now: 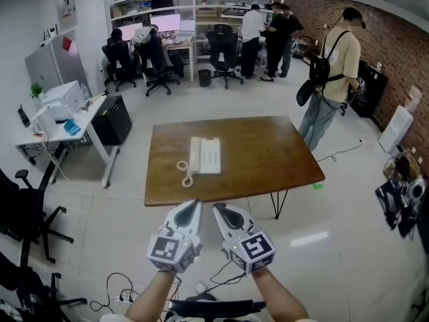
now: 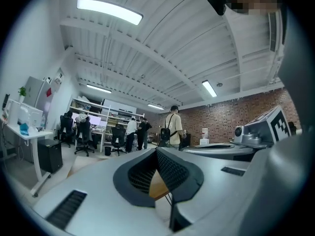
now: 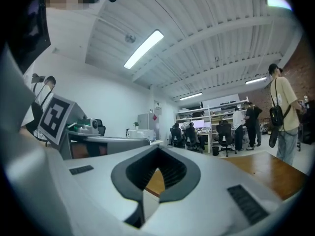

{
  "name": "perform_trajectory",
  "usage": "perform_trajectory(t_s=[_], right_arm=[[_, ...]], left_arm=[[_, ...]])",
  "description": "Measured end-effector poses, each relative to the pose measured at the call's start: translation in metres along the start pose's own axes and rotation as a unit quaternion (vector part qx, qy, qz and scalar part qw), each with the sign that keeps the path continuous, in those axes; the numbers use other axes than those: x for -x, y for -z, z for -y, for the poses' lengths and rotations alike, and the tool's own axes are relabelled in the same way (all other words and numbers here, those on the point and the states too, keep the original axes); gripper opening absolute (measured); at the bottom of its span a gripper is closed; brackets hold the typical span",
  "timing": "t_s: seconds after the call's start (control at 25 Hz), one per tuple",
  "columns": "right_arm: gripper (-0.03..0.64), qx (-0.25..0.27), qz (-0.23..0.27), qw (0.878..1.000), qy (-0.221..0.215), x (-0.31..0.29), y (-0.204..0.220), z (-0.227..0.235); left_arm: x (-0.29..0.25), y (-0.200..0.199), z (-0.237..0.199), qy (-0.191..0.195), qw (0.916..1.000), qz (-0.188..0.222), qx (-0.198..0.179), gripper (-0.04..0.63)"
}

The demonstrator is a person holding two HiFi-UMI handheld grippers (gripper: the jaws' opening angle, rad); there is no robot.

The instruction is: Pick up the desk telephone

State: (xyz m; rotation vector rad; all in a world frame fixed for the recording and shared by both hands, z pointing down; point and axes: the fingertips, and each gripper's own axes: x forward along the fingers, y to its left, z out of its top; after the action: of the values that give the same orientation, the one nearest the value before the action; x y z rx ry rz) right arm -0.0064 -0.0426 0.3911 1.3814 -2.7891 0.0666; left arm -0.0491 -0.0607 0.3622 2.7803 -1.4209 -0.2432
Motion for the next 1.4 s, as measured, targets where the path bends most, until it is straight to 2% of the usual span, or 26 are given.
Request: perform_trajectory(t_s=[0.12, 0.32, 0.68, 0.8, 0.84, 1.08, 1.16, 1.2, 1.4], right_arm=[[0.000, 0.004, -0.005, 1.000, 0.025, -0.032, 0.003, 0.015], [0.000, 0.002, -0.010, 0.999, 0.050, -0.063, 0.008, 0.029], [0.000, -0.011, -0.021, 0.998, 0.064, -0.081, 0.021, 0.046], [0.000, -0.011, -0.026, 0.997, 0.066, -0.090, 0.023, 0.052], [0.000, -0.014, -0.027, 0.997, 0.066, -0.093, 0.026, 0.054], [0.000, -0.032, -0.028, 0.997, 0.061, -0.121, 0.045, 0.082], [0.005, -0.033, -0.031, 0.998, 0.053, -0.135, 0.051, 0.093], [0.029, -0.033, -0.033, 0.998, 0.049, -0.142, 0.054, 0.099], [0.029, -0.050, -0.051, 0.997, 0.037, -0.178, 0.075, 0.135]], left_arm=[[-0.023, 0.010, -0.022, -0.006, 0.9999, -0.005, -0.014, 0.002], [-0.047, 0.026, -0.046, -0.009, 0.9998, -0.013, -0.009, 0.002], [-0.064, 0.045, -0.075, 0.010, 0.9992, -0.027, 0.029, 0.002], [-0.073, 0.053, -0.081, 0.019, 0.9983, -0.034, 0.043, 0.011], [-0.076, 0.058, -0.083, 0.022, 0.9980, -0.041, 0.043, 0.030], [-0.104, 0.083, -0.097, 0.024, 0.9964, -0.070, 0.042, 0.031], [-0.117, 0.093, -0.105, 0.025, 0.9958, -0.077, 0.042, 0.031], [-0.126, 0.097, -0.109, 0.028, 0.9955, -0.082, 0.039, 0.031], [-0.171, 0.118, -0.131, 0.027, 0.9943, -0.096, 0.038, 0.031]])
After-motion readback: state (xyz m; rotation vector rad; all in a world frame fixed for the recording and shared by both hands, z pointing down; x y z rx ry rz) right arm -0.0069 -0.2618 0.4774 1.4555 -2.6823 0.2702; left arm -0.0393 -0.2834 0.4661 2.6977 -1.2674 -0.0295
